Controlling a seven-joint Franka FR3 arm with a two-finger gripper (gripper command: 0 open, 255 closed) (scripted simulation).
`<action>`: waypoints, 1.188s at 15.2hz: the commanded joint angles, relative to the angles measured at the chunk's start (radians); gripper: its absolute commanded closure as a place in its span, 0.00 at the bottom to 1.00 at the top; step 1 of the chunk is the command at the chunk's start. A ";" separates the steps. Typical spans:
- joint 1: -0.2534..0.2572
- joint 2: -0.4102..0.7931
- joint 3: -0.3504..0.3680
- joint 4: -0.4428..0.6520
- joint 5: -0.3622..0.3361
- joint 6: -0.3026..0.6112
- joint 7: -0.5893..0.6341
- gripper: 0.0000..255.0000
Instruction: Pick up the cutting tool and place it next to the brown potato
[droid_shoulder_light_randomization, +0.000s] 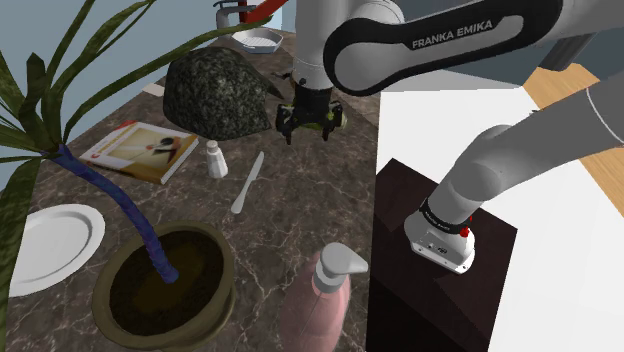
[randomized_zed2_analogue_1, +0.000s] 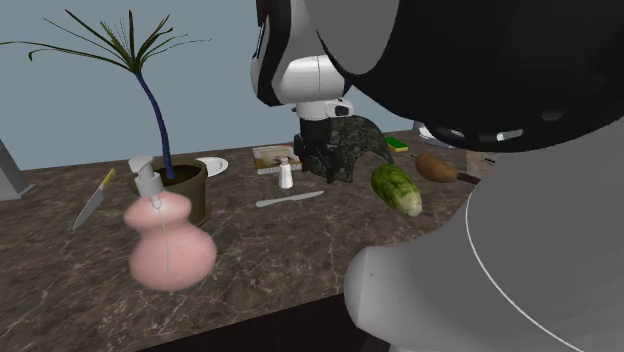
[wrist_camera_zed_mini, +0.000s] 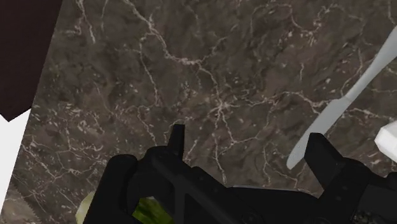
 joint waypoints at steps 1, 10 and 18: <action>-0.034 0.083 0.069 0.038 -0.027 0.043 0.120 0.00; -0.122 0.599 0.261 0.295 -0.449 0.131 0.755 0.00; -0.027 0.793 0.179 0.377 -0.617 0.159 0.947 0.00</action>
